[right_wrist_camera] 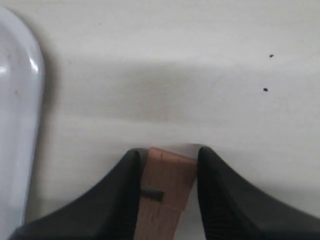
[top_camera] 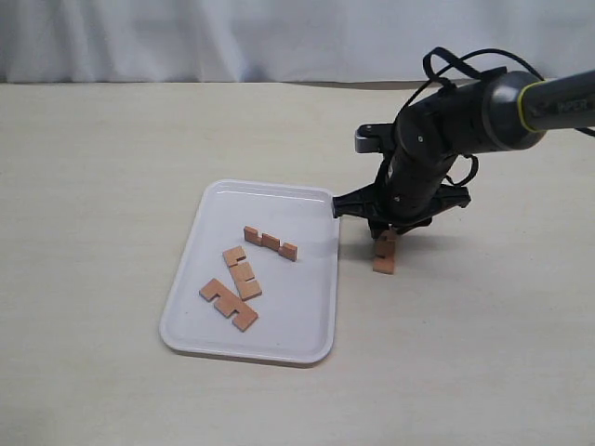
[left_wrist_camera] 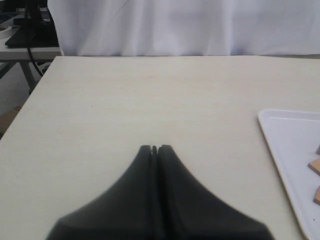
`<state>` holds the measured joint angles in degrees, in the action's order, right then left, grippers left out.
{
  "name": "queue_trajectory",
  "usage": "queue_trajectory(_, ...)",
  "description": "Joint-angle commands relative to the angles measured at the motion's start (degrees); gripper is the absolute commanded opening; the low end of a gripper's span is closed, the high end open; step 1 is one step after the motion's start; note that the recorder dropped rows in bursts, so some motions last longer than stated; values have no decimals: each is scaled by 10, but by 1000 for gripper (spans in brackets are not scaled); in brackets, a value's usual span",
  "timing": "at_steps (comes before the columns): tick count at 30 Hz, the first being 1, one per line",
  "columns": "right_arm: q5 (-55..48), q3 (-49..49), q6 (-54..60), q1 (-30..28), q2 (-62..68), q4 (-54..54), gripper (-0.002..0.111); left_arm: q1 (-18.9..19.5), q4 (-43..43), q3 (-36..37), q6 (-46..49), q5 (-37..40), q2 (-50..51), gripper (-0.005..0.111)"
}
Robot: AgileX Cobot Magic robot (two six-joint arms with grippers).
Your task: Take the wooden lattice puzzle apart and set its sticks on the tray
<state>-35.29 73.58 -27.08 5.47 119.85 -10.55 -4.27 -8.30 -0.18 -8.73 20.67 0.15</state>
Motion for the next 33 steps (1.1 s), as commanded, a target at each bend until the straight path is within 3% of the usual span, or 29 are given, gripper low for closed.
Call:
queue_trajectory(1, -5, -3, 10, 0, -23, -35, 5, -4, 0, 2, 1, -3, -1, 0)
queue_trajectory(10, -3, -3, 59, 23, -118, -42, 5, -4, 0, 2, 1, -3, -1, 0)
queue_trajectory(16, -2, 44, 74, 130, -116, -42, 5, -4, 0, 2, 1, -3, -1, 0)
queue_trajectory(22, 10, 109, 116, 233, -29, -42, 5, -4, 0, 2, 1, -3, -1, 0)
queue_trajectory(25, 10, 125, 116, 258, 5, -73, 8, -4, 0, 2, 1, -3, -1, 0)
queue_trajectory(28, 19, 131, 112, 268, 21, -84, 37, -4, 0, 2, 1, -3, -1, 0)
queue_trajectory(30, 19, 131, 112, 269, 11, -84, 66, -4, 0, 2, 1, -3, -1, 0)
queue_trajectory(31, 16, 131, 112, 269, 6, -84, 75, -4, 0, 2, 1, -3, -1, 0)
queue_trajectory(33, -3, 131, 112, 270, -8, -84, 83, -4, 0, 2, 1, -3, -1, 0)
